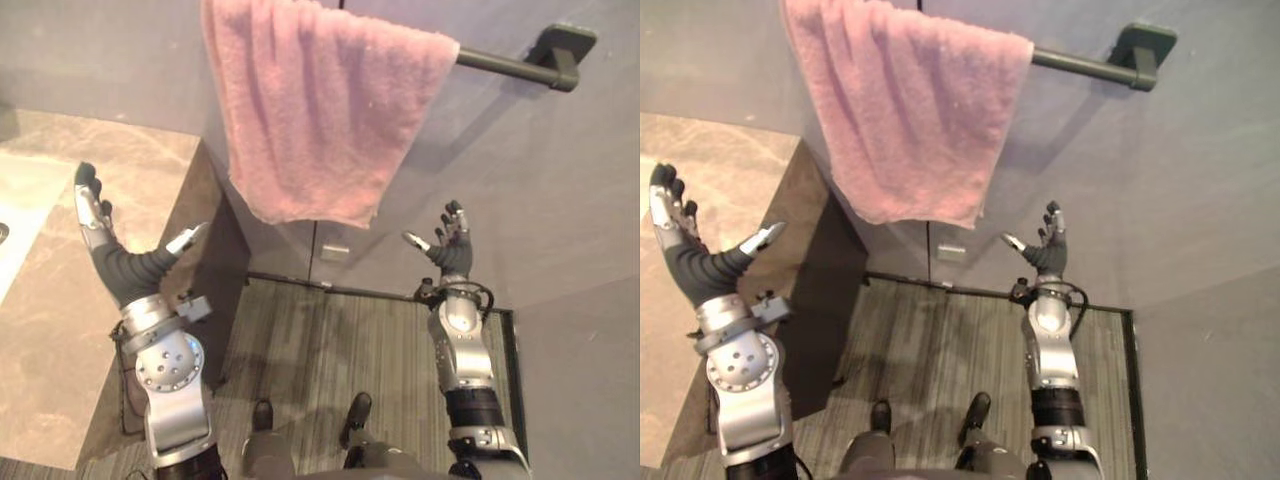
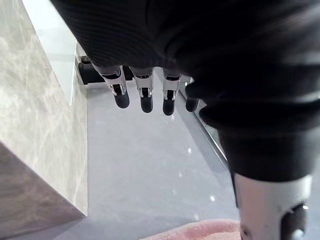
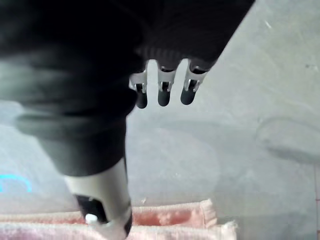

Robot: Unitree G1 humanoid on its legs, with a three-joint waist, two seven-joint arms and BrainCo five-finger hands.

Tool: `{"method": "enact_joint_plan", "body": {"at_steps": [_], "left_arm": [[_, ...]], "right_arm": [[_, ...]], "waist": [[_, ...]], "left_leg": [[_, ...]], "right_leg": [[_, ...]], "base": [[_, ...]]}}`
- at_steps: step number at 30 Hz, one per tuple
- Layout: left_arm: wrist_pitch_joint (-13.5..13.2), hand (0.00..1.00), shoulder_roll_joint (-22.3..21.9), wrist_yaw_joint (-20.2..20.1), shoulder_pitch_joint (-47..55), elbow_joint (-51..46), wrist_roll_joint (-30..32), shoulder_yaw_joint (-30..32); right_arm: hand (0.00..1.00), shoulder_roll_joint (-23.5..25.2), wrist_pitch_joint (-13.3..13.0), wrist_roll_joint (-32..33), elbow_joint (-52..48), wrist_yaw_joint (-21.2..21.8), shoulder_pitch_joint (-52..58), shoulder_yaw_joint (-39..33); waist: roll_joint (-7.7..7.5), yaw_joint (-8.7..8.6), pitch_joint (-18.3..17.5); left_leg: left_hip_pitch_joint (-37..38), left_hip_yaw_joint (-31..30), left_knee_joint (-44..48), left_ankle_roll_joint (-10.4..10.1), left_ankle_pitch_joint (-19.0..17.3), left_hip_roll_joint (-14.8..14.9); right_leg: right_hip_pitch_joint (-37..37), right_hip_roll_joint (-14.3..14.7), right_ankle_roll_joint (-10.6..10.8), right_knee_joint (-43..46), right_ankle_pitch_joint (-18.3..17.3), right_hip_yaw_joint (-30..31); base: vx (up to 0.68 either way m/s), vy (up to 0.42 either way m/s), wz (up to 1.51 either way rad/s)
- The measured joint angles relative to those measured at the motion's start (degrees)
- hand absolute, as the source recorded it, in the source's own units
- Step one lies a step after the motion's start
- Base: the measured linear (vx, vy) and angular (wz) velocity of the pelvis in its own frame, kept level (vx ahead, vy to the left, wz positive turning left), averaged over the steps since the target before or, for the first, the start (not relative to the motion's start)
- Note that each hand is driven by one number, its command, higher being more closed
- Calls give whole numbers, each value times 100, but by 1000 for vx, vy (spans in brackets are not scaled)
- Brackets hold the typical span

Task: Organize washtable

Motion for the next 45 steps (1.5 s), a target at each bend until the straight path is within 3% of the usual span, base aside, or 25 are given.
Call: {"method": "enact_joint_plan", "body": {"at_steps": [6, 13, 22, 29, 30, 45], "left_arm": [[-1, 0, 1, -263, -2, 26, -356, 45], [-5, 0, -1, -382, -5, 115, -602, 47], [-121, 0, 29, -379, 107, 114, -773, 51], [-125, 0, 26, -373, 338, 115, -923, 43], [-125, 0, 25, -373, 340, 115, -932, 38], [-128, 0, 38, -362, 607, 115, -1098, -24]], "right_arm": [[0, 10, -93, 777, 129, 32, -264, 88], [0, 21, -173, 1113, 144, 121, -476, 127], [0, 67, -243, 1540, 355, 102, -808, 224], [0, 250, -389, 1802, 355, 98, -936, 351], [100, 249, -391, 1867, 354, 84, -955, 352], [100, 241, -399, 1888, 353, -51, -1040, 326]], "waist": [[-6, 136, -2], [-37, 169, 2], [-328, 299, 74], [-428, 327, 82], [-444, 331, 87], [-527, 437, 121]], "left_leg": [[8, -7, -26, -1, 14, -4], [116, -55, -215, 9, 123, -44], [61, -289, -400, 59, 304, -155], [32, -321, -400, 72, 313, -189], [31, -323, -400, 72, 313, -187], [-24, -407, -393, 72, 315, -184]], "right_leg": [[2, -2, -9, 0, 7, -6], [60, -30, -14, 1, 10, -48], [70, -136, -14, 1, 10, -273], [70, -180, 10, 1, 26, -300], [70, -179, 10, 1, 27, -301], [70, -182, 15, 0, 28, -328]], "base": [[29, -4, 1], [14, -1, 5], [7, 5, 16], [18, 10, 3], [0, 0, 0], [11, 1, 2]]}}
